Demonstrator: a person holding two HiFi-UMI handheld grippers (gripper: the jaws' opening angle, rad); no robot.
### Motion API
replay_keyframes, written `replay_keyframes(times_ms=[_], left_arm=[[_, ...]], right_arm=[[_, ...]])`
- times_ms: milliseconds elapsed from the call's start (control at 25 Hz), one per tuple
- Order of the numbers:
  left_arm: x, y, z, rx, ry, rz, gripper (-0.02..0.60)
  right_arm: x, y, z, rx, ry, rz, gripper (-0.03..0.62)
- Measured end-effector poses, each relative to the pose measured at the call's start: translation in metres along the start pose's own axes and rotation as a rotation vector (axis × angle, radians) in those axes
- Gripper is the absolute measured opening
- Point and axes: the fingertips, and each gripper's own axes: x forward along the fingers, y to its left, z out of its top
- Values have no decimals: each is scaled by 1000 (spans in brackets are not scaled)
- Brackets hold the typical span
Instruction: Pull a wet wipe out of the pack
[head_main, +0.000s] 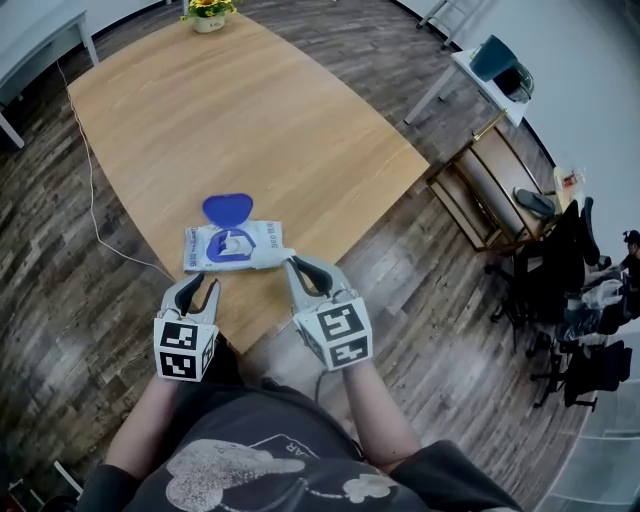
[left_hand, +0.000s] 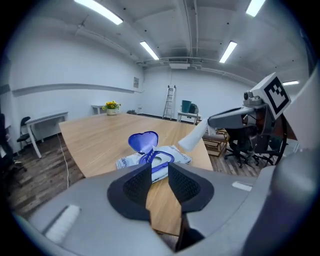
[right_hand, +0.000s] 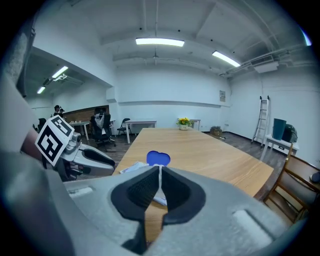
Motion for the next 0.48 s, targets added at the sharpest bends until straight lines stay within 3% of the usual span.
replay_keyframes(times_ms=[280, 480], left_arm=[[-55, -34, -7, -21, -73, 112, 30], [-107, -59, -11, -45, -132, 187, 18]], right_arm=[[-62, 20, -17, -5, -59, 72, 8], [-103, 44, -35, -32, -56, 150, 8]])
